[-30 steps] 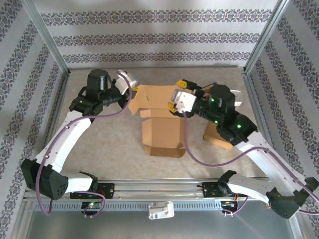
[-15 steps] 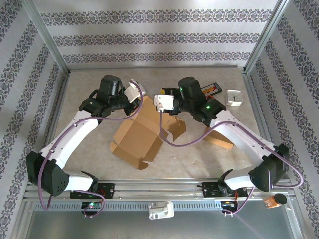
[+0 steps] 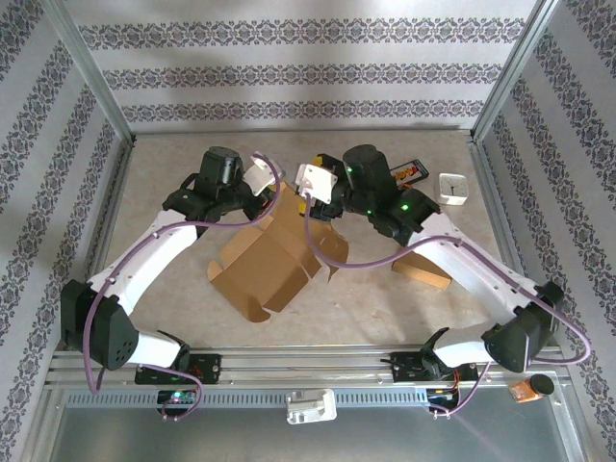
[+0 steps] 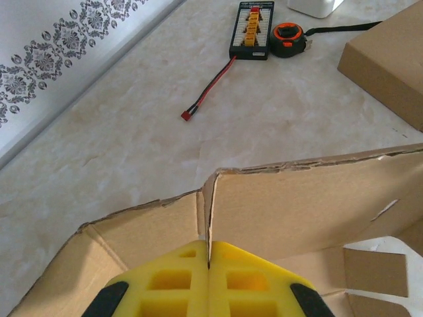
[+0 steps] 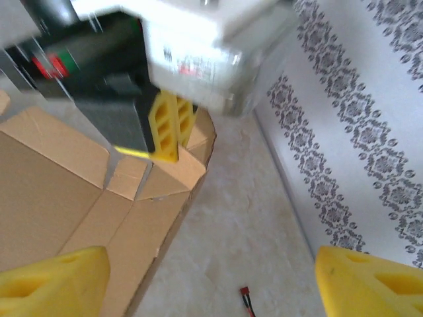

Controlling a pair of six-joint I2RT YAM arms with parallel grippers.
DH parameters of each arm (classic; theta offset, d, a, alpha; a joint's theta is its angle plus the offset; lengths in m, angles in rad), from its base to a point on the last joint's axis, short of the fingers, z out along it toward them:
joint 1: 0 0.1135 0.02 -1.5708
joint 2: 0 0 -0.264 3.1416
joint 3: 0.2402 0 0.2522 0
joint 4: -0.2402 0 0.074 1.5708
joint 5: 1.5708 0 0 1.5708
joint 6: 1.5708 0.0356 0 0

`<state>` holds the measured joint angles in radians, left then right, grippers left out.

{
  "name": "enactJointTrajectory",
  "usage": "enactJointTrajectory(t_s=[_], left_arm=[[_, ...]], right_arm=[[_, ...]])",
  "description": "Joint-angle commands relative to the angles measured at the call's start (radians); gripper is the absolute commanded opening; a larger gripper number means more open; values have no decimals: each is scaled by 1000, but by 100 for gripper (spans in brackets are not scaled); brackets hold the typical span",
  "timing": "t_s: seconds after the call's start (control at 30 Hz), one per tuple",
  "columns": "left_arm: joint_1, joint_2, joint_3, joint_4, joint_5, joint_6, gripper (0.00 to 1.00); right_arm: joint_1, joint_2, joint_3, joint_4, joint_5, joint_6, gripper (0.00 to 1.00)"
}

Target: Fold the paper box

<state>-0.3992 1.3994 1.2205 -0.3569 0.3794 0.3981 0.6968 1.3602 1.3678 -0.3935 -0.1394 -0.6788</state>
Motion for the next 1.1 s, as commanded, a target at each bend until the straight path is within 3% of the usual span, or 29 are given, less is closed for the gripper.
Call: enactJointTrajectory(t_s=[0.0,0.17,0.27,0.47,0.63,0.93,0.97,1.07], left_arm=[[-12,8,3,67,-1,-40,0],[-12,9,10,70,11,-56,0],[-12,10,8,70,35,-62,0],[-12,18,12,58,48,-74,0],[-12,26,19,60,35,-128,0],[-12,24,-21,160,61,-210,0],[-12,17,-32,179,62,-217,5],[-11,-20,-68,220,4,-242,39]], right_arm=[[15,-28,0,-17,-27,148,86],[24,37,14,-25,113,222,85],[22,74,-16,30,115,234,81],[9,146,-27,73,101,281,51],[5,168,-34,72,93,270,38],[-4,146,-24,20,103,169,1],[-10,140,-21,14,91,156,0],[-36,125,-7,-20,49,106,0]])
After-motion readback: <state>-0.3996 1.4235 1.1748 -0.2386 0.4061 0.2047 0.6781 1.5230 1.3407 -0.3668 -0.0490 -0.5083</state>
